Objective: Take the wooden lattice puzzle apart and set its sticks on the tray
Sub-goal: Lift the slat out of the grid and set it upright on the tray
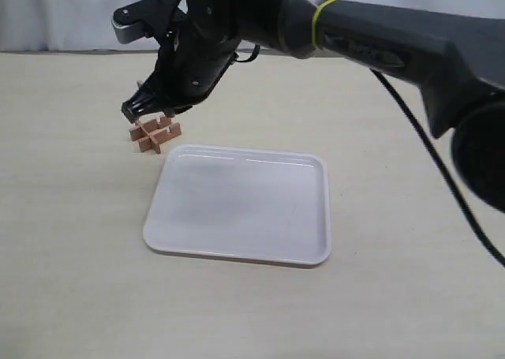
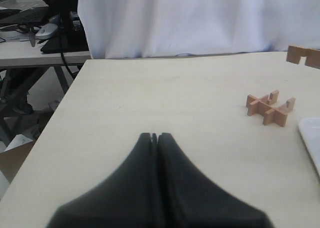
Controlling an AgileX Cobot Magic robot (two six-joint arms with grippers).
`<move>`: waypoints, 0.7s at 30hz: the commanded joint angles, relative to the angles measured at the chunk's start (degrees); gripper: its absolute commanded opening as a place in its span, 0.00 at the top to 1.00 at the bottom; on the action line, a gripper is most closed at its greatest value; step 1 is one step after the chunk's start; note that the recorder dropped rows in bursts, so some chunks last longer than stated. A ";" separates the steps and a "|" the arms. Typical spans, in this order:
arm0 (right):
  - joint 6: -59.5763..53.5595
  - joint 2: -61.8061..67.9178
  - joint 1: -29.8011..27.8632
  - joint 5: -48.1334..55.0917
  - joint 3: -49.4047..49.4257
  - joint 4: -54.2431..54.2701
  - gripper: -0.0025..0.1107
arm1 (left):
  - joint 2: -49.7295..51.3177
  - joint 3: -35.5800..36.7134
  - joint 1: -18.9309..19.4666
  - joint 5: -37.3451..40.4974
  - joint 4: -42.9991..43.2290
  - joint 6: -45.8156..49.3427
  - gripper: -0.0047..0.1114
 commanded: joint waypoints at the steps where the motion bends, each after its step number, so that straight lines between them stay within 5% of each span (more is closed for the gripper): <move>1: -2.59 -8.82 -1.71 -6.57 14.69 0.17 0.94 | -0.11 0.08 0.03 -0.48 0.11 -0.08 0.96; 11: -5.52 -23.02 -9.90 -20.98 45.32 0.57 0.94 | -0.11 0.08 0.03 -0.48 0.11 -0.08 0.96; 21: -4.02 -22.08 -10.28 -31.52 54.83 0.83 0.94 | -0.11 0.08 0.03 -0.48 0.11 -0.08 0.96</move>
